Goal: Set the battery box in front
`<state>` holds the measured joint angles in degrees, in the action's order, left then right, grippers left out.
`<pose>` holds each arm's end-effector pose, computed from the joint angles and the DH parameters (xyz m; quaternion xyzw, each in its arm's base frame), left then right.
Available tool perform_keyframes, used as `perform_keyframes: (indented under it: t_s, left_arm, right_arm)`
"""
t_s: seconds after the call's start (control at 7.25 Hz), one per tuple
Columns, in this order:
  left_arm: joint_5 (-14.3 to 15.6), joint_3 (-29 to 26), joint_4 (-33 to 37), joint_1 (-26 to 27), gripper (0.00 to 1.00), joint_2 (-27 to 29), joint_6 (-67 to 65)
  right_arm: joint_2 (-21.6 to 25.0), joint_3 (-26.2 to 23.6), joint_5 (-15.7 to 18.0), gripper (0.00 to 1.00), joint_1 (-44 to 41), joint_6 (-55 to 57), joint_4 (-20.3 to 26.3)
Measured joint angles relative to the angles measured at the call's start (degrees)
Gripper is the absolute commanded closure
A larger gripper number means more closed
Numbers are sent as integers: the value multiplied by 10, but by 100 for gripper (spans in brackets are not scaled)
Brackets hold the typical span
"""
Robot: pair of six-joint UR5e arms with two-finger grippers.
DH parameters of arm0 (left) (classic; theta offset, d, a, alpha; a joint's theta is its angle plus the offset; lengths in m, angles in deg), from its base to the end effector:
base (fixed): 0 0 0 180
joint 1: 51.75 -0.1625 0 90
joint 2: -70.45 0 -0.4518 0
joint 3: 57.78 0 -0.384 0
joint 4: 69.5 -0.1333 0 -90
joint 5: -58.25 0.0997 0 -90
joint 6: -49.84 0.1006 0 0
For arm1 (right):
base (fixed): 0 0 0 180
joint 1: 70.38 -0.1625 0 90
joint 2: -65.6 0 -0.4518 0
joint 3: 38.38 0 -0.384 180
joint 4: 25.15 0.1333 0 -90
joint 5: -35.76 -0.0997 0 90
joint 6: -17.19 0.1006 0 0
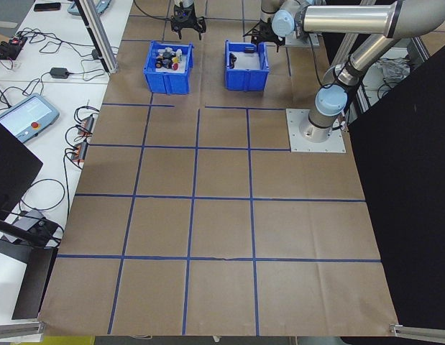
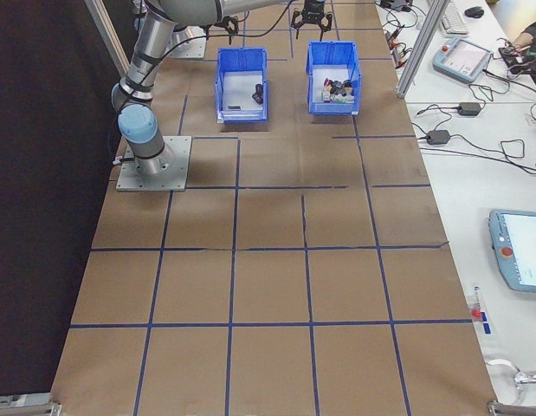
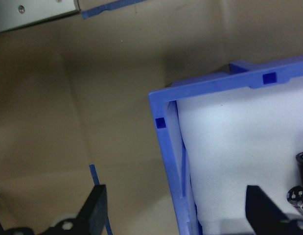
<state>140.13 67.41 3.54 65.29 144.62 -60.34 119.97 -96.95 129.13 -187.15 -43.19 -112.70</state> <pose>-0.2834 -0.2309 0.3662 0.6628 -0.7451 -0.0735 0.0064 0.4441 -0.5976 0.3903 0.6891 -0.7218 -0.0640 0.0113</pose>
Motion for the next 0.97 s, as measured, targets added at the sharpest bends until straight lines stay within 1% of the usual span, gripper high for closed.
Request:
perform_keyframes:
  t_s: [0.14, 0.28, 0.41, 0.55, 0.69, 0.83, 0.97]
  left_arm:
    - [0, 15, -23, 11, 1, 4, -24]
    - [0, 26, -57, 21, 1, 13, -51]
    - [-1, 34, -90, 33, 1, 27, -77]
    - [0, 38, -108, 44, 1, 40, -91]
    - [0, 39, -115, 51, 1, 49, -99]
    - [1, 40, -122, 55, 1, 57, -106]
    - [2, 40, -136, 57, 1, 69, -115]
  right_arm:
    - [-3, -21, 1, 0, -1, -4, -28]
    - [-5, -50, 1, 0, -1, -6, -77]
    - [-7, -84, 1, 0, 0, -4, -138]
    - [-9, -114, 1, 0, 0, -1, -194]
    - [-9, -132, 2, 3, 1, 1, -230]
    - [-10, -139, 2, 21, 3, 1, -246]
    - [-10, -140, 2, 47, 5, 1, -252]
